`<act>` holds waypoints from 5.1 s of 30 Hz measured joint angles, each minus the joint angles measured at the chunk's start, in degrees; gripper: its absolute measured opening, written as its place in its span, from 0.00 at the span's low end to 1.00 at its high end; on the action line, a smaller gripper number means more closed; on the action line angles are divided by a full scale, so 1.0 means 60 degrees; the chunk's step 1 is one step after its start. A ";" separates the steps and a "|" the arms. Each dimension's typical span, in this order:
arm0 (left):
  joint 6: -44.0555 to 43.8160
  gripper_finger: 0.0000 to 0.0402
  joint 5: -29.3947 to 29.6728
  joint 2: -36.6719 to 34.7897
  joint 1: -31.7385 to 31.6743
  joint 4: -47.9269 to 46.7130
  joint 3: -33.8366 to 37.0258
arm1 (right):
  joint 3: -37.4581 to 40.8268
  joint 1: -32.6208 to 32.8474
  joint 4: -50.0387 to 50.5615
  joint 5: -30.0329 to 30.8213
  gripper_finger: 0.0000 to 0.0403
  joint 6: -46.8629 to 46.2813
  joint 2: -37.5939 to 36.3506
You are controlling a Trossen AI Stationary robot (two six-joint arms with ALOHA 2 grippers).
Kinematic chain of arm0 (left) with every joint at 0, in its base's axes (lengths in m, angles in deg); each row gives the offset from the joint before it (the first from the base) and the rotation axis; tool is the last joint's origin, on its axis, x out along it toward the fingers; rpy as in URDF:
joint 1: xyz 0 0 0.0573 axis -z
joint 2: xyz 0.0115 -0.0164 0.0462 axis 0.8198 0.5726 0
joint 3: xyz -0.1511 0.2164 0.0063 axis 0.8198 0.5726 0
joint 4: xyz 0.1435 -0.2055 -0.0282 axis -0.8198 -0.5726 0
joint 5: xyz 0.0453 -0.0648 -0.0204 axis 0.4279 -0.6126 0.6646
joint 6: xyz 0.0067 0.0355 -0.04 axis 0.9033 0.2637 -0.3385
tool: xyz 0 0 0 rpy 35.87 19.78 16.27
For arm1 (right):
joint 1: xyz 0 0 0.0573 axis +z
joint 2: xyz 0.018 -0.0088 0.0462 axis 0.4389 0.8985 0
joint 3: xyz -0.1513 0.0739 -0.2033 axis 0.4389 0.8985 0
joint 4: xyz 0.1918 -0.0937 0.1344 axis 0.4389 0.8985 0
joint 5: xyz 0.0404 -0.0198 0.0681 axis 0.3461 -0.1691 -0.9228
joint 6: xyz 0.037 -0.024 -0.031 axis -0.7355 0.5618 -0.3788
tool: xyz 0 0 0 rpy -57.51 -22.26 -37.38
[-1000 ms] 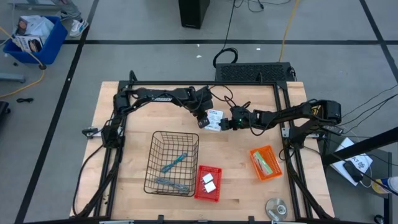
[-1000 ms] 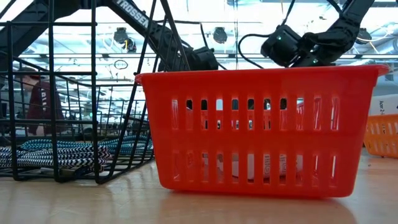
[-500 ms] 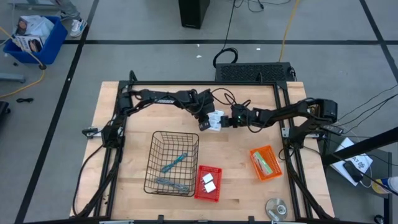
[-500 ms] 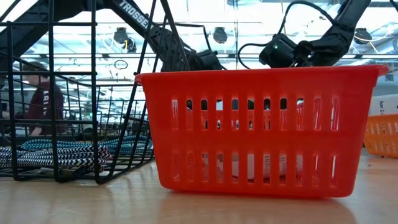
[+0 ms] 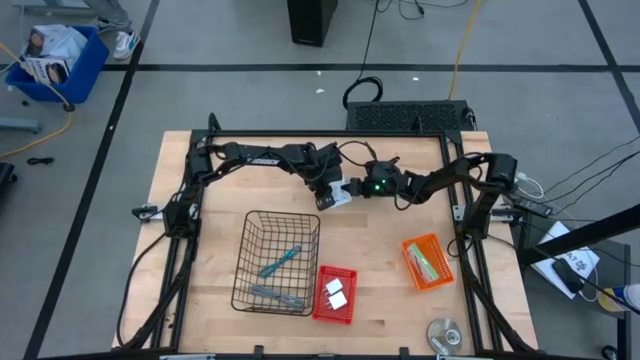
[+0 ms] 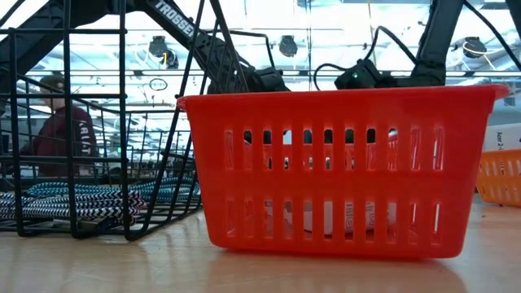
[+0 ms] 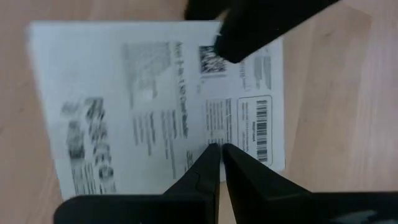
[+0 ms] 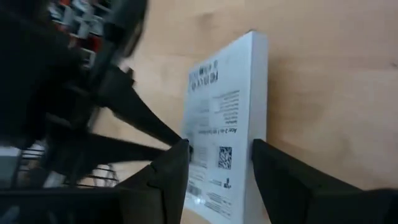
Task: Pick and place items into bin
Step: Put the card reader box into the orange basket
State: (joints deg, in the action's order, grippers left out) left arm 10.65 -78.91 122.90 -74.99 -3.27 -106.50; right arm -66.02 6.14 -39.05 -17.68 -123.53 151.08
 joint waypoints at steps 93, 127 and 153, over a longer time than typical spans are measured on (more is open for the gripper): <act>0.1117 0.08 -0.0017 -0.0880 0.0260 0.0034 0.0000 | -0.0035 0.0574 0.4031 0.1390 0.23 0.0330 -0.2222; 0.0979 0.08 0.0115 0.0029 0.0298 0.0252 -0.0004 | -0.0056 0.0245 0.3264 -0.0156 0.18 -0.0094 -0.2075; 0.1165 0.08 0.0085 0.0021 0.0389 -0.0033 0.0036 | -0.0023 0.0358 0.3140 -0.1140 0.23 -0.0300 -0.0756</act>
State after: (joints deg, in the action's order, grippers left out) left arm 17.64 -78.40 123.02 -72.65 -3.47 -106.28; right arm -66.16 8.29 -20.21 -24.52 -125.33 146.55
